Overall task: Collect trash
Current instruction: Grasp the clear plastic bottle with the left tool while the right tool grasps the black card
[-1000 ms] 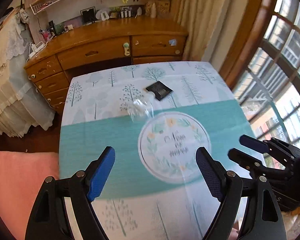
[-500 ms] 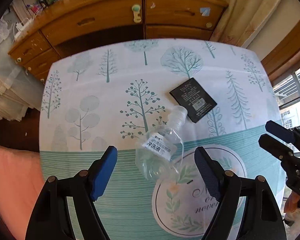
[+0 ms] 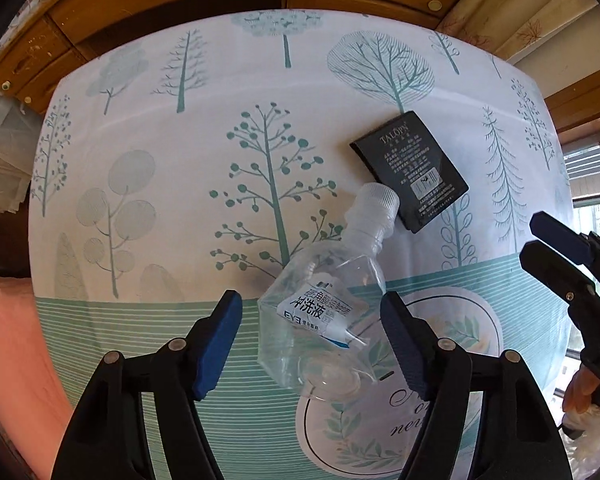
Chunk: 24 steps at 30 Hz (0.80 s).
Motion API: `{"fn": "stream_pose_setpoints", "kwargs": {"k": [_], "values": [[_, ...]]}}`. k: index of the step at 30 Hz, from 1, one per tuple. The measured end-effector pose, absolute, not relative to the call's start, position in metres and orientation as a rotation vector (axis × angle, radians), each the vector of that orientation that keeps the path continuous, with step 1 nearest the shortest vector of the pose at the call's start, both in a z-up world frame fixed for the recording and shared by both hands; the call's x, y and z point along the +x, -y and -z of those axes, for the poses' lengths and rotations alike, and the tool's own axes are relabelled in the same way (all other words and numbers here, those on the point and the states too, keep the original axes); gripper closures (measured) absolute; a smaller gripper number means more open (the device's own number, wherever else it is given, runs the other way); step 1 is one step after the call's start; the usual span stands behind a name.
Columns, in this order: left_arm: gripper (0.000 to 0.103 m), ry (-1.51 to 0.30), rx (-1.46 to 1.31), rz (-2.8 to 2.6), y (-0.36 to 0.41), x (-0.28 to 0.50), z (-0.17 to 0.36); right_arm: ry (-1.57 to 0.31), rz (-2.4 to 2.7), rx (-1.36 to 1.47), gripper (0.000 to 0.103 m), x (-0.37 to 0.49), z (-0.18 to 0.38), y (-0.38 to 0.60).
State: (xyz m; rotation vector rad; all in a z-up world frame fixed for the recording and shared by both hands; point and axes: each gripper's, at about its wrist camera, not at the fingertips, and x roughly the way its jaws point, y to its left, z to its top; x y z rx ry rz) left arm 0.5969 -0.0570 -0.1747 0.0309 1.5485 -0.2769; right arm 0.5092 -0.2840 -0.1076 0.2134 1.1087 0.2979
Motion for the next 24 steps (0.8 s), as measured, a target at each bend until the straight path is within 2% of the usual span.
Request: {"fn": "stream_pose_setpoints", "kwargs": {"k": [1,3,12,24], "values": [[0.049,-1.550,0.023,0.284,0.058,0.597,0.176,-1.110,-0.298,0.211,0.063,0.511,0.109,0.282],[0.058,-1.551,0.018,0.277,0.059,0.596,0.179,-1.116,-0.297,0.204,0.063,0.515,0.112,0.278],[0.060,-1.495,-0.046,0.210,0.047,0.585,0.173,-1.143,-0.288,0.141,0.050,0.540,0.132,0.253],[0.061,-1.403,-0.118,0.087,0.004,0.560,0.151,-1.146,-0.223,-0.056,0.044,0.572,0.161,0.197]]}}
